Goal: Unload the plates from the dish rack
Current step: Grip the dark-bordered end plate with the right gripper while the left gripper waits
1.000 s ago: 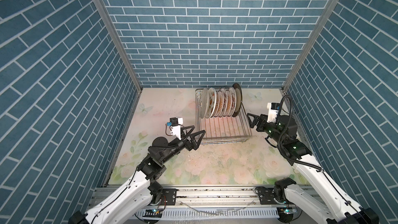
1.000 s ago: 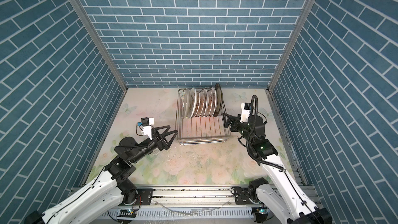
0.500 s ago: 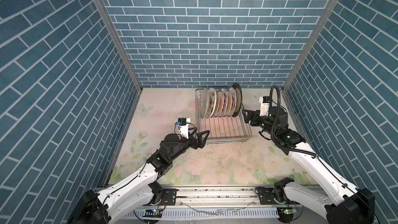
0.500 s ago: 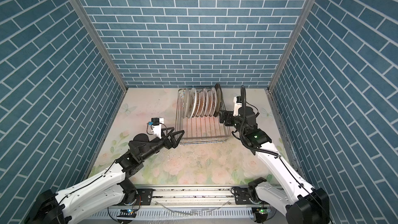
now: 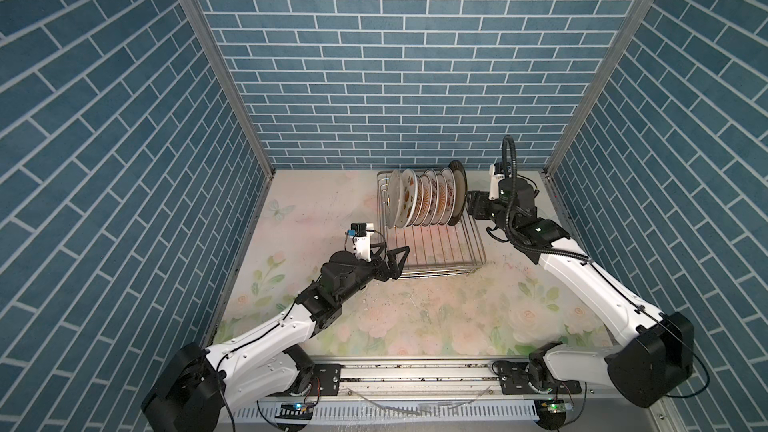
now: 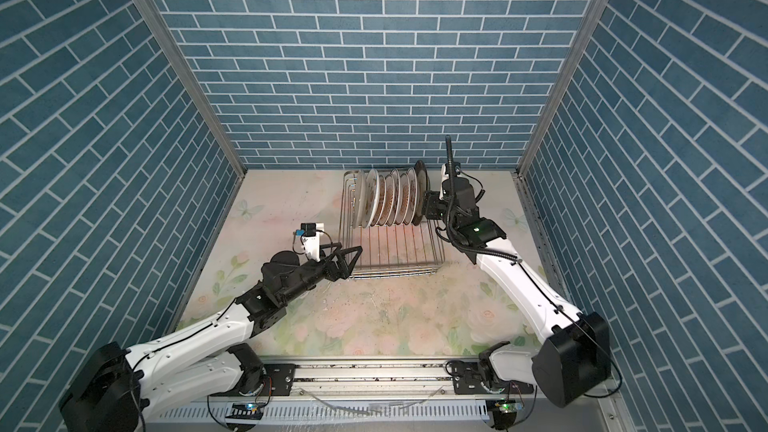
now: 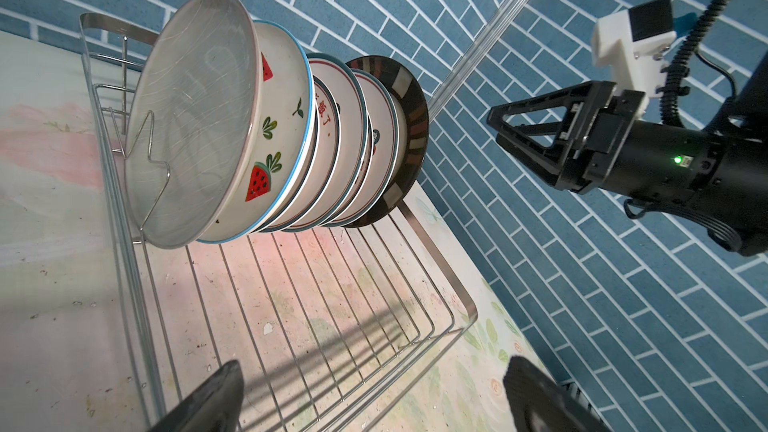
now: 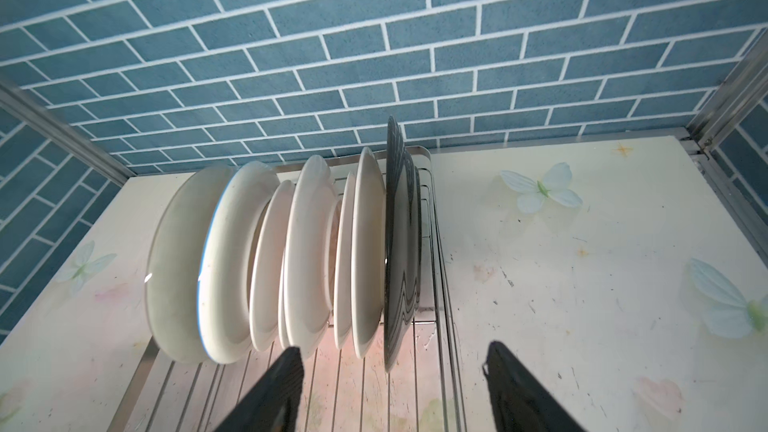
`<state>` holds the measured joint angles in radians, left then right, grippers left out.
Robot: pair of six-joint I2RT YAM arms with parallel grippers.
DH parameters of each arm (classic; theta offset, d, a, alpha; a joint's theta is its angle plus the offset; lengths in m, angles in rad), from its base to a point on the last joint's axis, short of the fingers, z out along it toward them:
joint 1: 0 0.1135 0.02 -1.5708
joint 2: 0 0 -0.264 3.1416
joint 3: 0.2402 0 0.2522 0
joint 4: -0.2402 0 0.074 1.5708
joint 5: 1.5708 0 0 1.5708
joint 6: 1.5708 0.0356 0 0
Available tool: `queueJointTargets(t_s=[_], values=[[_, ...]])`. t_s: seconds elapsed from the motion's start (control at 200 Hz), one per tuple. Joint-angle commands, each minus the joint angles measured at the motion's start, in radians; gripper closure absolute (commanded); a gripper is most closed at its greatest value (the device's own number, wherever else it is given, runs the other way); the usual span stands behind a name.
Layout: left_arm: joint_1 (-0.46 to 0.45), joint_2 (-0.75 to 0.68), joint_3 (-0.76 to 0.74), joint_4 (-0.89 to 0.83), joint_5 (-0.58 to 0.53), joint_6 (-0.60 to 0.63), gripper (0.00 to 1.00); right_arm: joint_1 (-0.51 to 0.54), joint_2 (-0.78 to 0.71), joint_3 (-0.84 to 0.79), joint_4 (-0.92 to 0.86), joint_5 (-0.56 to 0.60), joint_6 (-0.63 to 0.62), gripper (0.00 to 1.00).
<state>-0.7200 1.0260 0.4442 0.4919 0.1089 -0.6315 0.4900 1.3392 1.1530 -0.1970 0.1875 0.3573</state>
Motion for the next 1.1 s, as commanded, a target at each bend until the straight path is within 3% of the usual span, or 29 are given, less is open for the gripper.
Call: queueJointTargets(t_s=[0.0,0.49,0.78,1.02,1.095], values=[[-0.013,0.022,0.03,0.026,-0.017,-0.004,0.0,0.008,0.079,0.097,-0.045,0.06,-0.025,0.35],[-0.014,0.069,0.028,0.022,-0.075,-0.011,0.0,0.04,0.353,0.346,-0.127,0.263,-0.063,0.49],[-0.013,0.084,0.038,0.026,-0.085,-0.009,0.0,0.04,0.436,0.411,-0.13,0.307,-0.071,0.65],[-0.013,0.089,0.038,0.02,-0.095,-0.017,0.0,0.038,0.531,0.48,-0.145,0.323,-0.072,0.7],[-0.014,0.087,0.039,0.018,-0.094,-0.02,0.0,0.038,0.554,0.498,-0.147,0.33,-0.073,0.77]])
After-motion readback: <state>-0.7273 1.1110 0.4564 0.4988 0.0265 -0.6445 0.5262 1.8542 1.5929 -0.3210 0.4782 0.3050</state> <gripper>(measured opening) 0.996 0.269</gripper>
